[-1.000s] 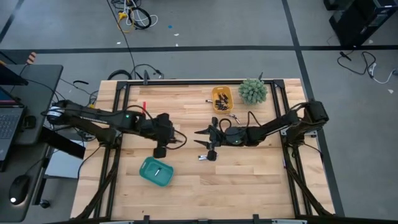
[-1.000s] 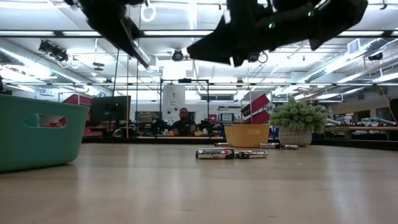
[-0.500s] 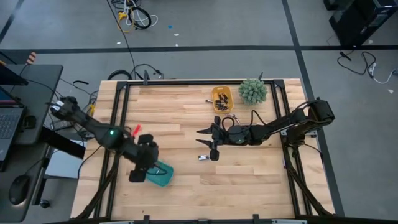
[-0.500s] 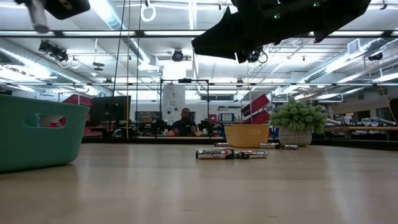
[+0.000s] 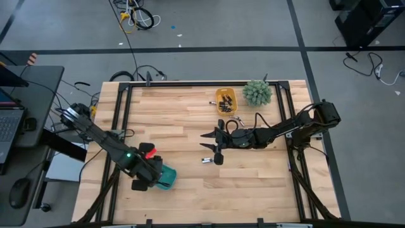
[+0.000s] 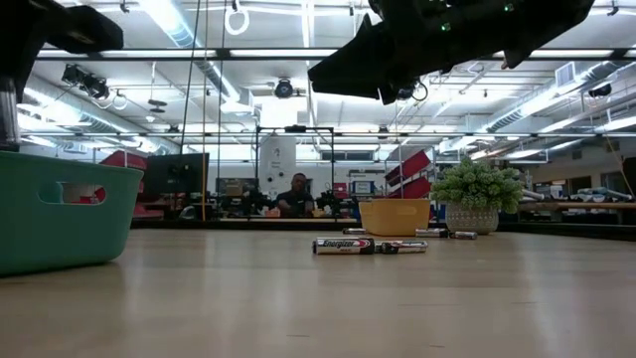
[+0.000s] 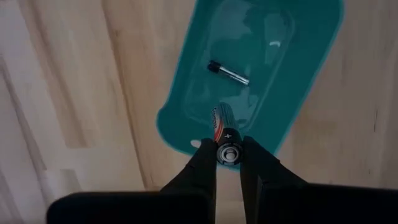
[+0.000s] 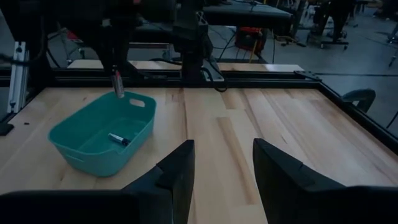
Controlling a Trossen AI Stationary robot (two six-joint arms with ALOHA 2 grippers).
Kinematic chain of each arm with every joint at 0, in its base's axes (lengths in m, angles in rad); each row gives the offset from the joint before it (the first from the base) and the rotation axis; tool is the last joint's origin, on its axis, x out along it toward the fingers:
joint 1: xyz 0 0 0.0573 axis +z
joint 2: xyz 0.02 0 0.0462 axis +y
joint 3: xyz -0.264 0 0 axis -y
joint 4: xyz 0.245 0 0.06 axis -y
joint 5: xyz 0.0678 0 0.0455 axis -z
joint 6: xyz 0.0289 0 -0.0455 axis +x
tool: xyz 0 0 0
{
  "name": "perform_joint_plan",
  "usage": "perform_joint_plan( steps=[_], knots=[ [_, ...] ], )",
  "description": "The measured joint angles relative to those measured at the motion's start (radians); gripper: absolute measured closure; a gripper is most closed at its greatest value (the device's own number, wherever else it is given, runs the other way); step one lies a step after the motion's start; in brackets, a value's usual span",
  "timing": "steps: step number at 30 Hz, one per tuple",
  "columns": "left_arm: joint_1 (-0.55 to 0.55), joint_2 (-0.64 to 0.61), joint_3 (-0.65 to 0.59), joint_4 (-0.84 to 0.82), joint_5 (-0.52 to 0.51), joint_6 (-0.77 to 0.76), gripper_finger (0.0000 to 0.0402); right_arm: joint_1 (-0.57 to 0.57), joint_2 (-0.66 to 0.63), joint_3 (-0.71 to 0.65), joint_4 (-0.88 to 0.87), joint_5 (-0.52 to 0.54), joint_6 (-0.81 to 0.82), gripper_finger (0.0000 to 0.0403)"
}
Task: Sort batteries
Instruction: Put the silver battery into the green bin
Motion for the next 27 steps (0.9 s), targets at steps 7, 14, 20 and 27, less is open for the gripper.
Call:
perform_joint_plan(
  steps=[7, 14, 20, 27],
  knots=[
    [0.000, 0.050, 0.000, 0.005, 0.006, 0.018, 0.0372, 0.000, 0.000, 0.000, -0.009, 0.000, 0.002, 0.0254],
    [0.002, 0.095, 0.000, 0.009, 0.007, 0.037, 0.0370, 0.000, 0.000, 0.000, -0.018, 0.000, 0.007, 0.0254],
    [0.002, 0.126, -0.001, 0.012, -0.016, 0.071, 0.0368, 0.000, 0.000, 0.000, -0.019, 0.000, 0.008, 0.0254],
    [0.002, 0.143, -0.002, 0.014, -0.045, 0.081, 0.0358, 0.000, 0.000, 0.000, -0.022, 0.000, 0.008, 0.0254]
  ],
)
